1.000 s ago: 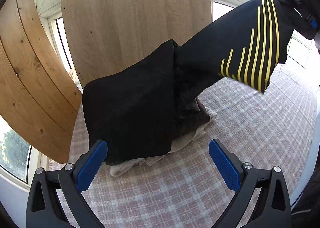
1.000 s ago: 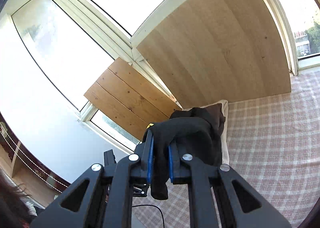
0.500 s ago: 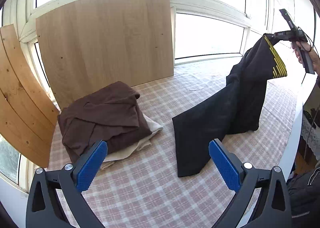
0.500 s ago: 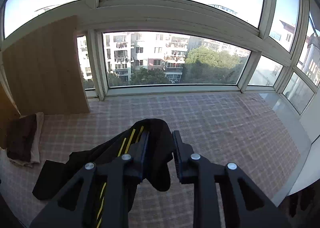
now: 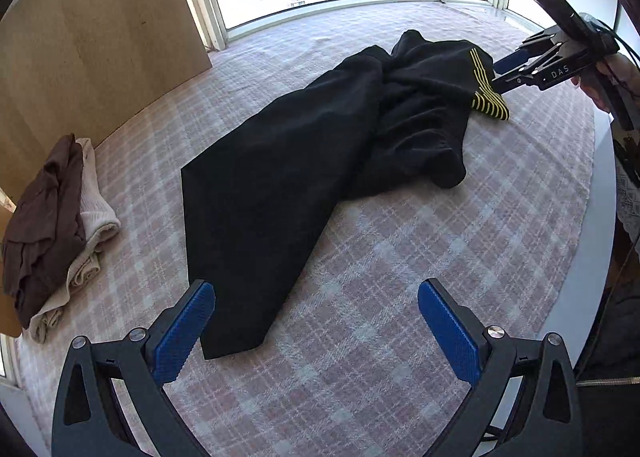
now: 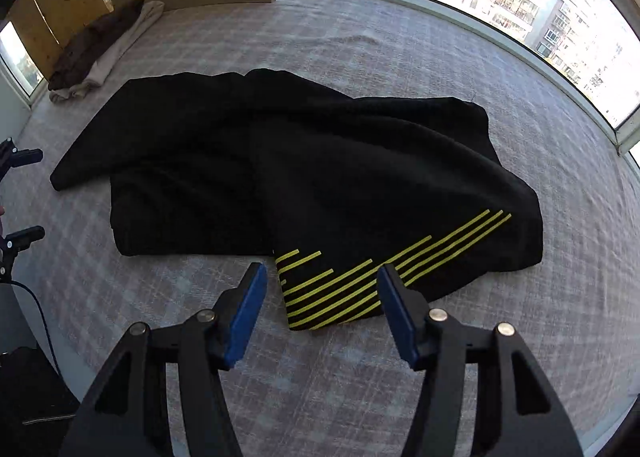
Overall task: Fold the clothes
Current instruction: 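Carry the shorts with the right tool and drop them on the open cloth, then grasp the striped hem with the right tool and pull the shorts flat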
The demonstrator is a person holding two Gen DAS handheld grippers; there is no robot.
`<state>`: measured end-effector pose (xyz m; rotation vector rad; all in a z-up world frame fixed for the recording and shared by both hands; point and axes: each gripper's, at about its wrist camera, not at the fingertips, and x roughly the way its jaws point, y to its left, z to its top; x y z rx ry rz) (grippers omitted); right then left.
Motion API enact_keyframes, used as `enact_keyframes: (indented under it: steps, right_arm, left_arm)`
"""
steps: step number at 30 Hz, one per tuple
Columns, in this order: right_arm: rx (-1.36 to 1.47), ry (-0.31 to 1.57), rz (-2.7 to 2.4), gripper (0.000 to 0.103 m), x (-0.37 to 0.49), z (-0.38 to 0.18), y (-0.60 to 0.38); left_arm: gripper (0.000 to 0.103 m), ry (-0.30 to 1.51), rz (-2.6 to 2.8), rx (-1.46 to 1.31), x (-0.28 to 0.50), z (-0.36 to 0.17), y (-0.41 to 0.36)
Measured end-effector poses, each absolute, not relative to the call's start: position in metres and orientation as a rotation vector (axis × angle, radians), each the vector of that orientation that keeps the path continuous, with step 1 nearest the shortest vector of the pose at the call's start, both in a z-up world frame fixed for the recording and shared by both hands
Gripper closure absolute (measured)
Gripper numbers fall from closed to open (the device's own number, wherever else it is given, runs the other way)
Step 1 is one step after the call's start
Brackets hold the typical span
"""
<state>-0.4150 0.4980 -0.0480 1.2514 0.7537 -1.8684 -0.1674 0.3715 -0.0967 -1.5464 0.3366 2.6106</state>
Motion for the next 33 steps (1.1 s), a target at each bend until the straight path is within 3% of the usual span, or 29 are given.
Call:
enact_keyframes:
  steps: [6, 9, 13, 16, 21, 22, 25, 33]
  right_arm:
    - [1.190, 0.907, -1.736, 0.046, -0.411, -0.073, 0.495]
    - [1.180, 0.911, -1.698, 0.047, -0.409, -0.080, 0.495]
    - [1.225, 0.816, -1.670, 0.066, -0.415, -0.078, 0.501]
    - [1.253, 0.801, -1.659, 0.075, -0.417, -0.076, 0.500]
    - [1.272, 0.842, -1.641, 0.086, -0.411, -0.072, 0.490]
    - [1.270, 0.854, -1.639, 0.091, -0.408, -0.072, 0.487]
    - [1.277, 0.832, -1.629, 0.098, -0.403, -0.068, 0.482]
    - [1.205, 0.739, -1.773, 0.099, -0.427, -0.018, 0.484]
  left_arm:
    - [0.001, 0.366, 2.625, -1.705, -0.182, -0.118, 0.366]
    - [0.001, 0.283, 2.605, -1.760, -0.193, -0.127, 0.356]
    - [0.000, 0.128, 2.582, -1.755, -0.203, -0.132, 0.343]
    - [0.017, 0.068, 2.566, -1.710, -0.205, -0.129, 0.337]
    - [0.082, 0.119, 2.541, -1.709, -0.211, -0.119, 0.328]
    - [0.088, 0.131, 2.529, -1.713, -0.213, -0.118, 0.326]
    - [0.094, 0.161, 2.489, -1.706, -0.214, -0.117, 0.325]
    - [0.095, 0.057, 2.500, -1.641, -0.225, -0.089, 0.312]
